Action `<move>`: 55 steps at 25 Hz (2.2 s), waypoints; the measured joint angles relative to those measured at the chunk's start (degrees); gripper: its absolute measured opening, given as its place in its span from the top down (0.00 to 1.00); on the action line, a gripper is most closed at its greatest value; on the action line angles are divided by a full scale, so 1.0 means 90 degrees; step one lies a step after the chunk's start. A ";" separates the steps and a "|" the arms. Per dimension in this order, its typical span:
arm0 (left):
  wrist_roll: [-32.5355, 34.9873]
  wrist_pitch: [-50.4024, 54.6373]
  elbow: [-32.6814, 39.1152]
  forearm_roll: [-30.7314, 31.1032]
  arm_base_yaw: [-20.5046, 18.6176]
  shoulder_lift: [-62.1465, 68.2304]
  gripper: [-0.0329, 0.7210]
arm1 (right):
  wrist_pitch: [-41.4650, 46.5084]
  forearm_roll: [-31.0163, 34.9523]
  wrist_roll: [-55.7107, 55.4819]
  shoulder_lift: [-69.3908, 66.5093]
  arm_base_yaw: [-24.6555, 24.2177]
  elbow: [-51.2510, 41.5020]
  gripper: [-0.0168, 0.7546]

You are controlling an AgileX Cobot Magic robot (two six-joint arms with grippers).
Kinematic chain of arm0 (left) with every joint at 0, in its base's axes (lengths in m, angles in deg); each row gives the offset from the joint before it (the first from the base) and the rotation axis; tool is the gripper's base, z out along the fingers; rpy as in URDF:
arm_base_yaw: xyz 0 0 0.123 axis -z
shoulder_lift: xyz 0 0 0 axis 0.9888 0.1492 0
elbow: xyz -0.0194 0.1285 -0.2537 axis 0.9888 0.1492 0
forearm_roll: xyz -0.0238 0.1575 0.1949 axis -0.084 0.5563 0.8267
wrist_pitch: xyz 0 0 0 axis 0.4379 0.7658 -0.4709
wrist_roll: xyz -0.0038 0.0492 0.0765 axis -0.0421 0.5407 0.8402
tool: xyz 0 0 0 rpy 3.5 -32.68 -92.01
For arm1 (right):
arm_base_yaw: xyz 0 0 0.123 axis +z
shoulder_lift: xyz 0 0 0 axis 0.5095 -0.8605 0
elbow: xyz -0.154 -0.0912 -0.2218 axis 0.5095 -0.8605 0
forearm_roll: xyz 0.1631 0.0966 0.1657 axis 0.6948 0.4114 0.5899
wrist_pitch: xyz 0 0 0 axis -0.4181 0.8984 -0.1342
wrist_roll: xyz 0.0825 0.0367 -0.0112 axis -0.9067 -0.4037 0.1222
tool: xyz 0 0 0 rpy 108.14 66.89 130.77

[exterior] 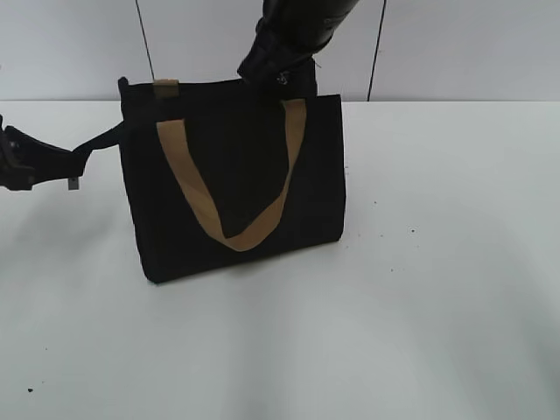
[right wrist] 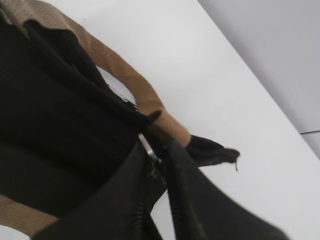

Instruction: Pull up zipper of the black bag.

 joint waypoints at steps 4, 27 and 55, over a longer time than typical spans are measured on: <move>-0.0014 0.0112 0.0022 -0.0002 -0.0044 0.0000 0.79 | -0.0045 0.0295 0.0096 0.0275 -0.0083 0.0056 0.45; -1.1806 0.0039 -0.2371 0.9888 0.0141 -0.1363 0.33 | 0.2889 -0.1097 -0.1077 0.1303 -0.0619 0.0062 0.22; -1.1386 0.2372 0.1435 0.8539 0.0173 -0.9735 0.33 | 0.0916 0.0626 -0.1797 1.0163 -0.2048 -0.7874 0.22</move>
